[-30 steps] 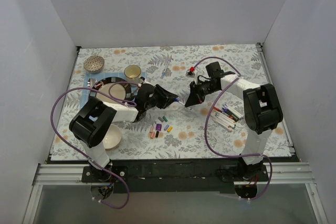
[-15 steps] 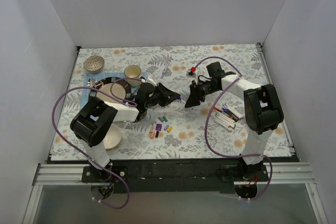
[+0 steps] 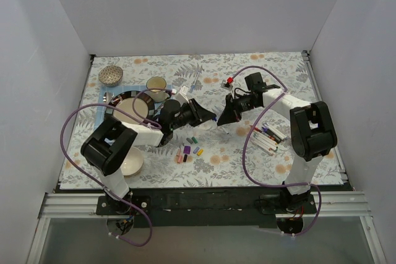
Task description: Open the pen caps
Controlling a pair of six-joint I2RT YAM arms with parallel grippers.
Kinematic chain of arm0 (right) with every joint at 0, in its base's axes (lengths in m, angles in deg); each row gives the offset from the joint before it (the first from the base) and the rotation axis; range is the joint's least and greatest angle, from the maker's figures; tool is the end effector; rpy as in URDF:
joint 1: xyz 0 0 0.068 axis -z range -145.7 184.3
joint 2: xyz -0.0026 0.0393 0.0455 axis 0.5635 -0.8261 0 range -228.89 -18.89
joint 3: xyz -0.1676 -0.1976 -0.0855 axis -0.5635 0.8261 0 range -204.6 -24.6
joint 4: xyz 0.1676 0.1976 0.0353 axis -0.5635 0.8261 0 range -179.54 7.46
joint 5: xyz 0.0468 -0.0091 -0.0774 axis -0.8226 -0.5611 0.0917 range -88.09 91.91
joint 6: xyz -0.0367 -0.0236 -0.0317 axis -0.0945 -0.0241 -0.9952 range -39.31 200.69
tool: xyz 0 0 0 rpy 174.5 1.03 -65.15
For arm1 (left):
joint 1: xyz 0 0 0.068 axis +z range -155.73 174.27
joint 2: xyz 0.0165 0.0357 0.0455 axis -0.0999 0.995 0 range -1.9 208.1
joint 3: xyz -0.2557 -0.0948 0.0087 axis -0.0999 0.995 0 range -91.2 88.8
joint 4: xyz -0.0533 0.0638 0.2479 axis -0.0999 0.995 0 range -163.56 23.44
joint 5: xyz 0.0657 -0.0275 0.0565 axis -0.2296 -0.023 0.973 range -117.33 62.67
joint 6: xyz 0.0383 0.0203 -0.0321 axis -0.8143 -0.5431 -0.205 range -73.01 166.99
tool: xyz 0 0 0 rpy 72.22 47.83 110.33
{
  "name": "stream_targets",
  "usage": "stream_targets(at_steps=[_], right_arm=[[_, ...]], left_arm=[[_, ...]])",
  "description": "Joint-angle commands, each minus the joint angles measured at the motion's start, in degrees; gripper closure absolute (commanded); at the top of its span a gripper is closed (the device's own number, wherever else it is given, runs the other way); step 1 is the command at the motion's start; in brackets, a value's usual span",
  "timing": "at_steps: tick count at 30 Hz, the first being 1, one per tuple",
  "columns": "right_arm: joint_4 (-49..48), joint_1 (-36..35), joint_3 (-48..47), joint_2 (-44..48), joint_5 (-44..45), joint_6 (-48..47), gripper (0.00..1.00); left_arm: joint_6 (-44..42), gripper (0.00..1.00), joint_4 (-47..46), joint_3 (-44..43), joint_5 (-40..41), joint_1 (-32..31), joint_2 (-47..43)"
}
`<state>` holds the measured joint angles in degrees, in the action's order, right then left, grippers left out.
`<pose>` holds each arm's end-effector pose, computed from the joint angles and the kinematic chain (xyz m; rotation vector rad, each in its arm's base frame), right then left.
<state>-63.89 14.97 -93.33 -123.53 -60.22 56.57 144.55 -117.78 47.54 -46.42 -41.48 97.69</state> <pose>0.3326 0.1500 0.1941 -1.1687 1.9921 1.3500 0.2756 -0.2128 0.1706 -0.9114 2.1025 -1.7782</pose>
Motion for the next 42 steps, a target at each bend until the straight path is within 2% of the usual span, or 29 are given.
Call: stream_targets(at_steps=[1,5,9,12,14,18,21,28,33,42], right_arm=[[4.31,0.08,-0.71,-0.04,-3.96,-1.28,0.99],[5.55,-0.27,0.08,0.66,-3.97,-2.86,0.99],[6.16,-1.49,1.4,1.81,-2.21,-4.09,0.99],[5.99,-2.2,1.84,2.95,-0.89,-4.44,0.99],[5.82,-1.94,1.32,4.17,3.66,-4.88,0.99],[0.13,-0.27,3.24,7.6,15.52,-2.69,0.99],[-2.0,1.66,4.13,9.89,23.26,-1.98,0.99],[-0.61,4.83,3.43,9.81,38.81,-6.37,0.99],[2.74,7.99,2.11,7.52,42.44,-8.92,0.99],[6.51,10.46,3.34,6.03,46.13,-11.74,0.99]], left_arm=[[-6.41,1.0,0.63,1.08,9.15,2.6,-8.95],[-5.89,1.0,1.07,1.18,12.23,9.98,-14.4],[-7.38,1.0,6.41,-2.59,14.35,17.18,-18.38],[-8.52,1.0,9.85,-5.41,11.98,20.26,-19.95],[-9.49,1.0,11.79,-5.59,10.66,20.63,-21.28],[-8.97,1.0,22.74,-5.33,4.88,20.45,-23.39],[-8.88,1.0,27.77,-1.57,0.12,20.11,-25.49],[-16.95,1.0,39.82,2.23,0.98,14.84,-29.98],[-21.0,1.0,45.97,1.97,4.94,9.92,-29.02],[-22.5,1.0,47.74,0.74,8.89,5.6,-24.01]])
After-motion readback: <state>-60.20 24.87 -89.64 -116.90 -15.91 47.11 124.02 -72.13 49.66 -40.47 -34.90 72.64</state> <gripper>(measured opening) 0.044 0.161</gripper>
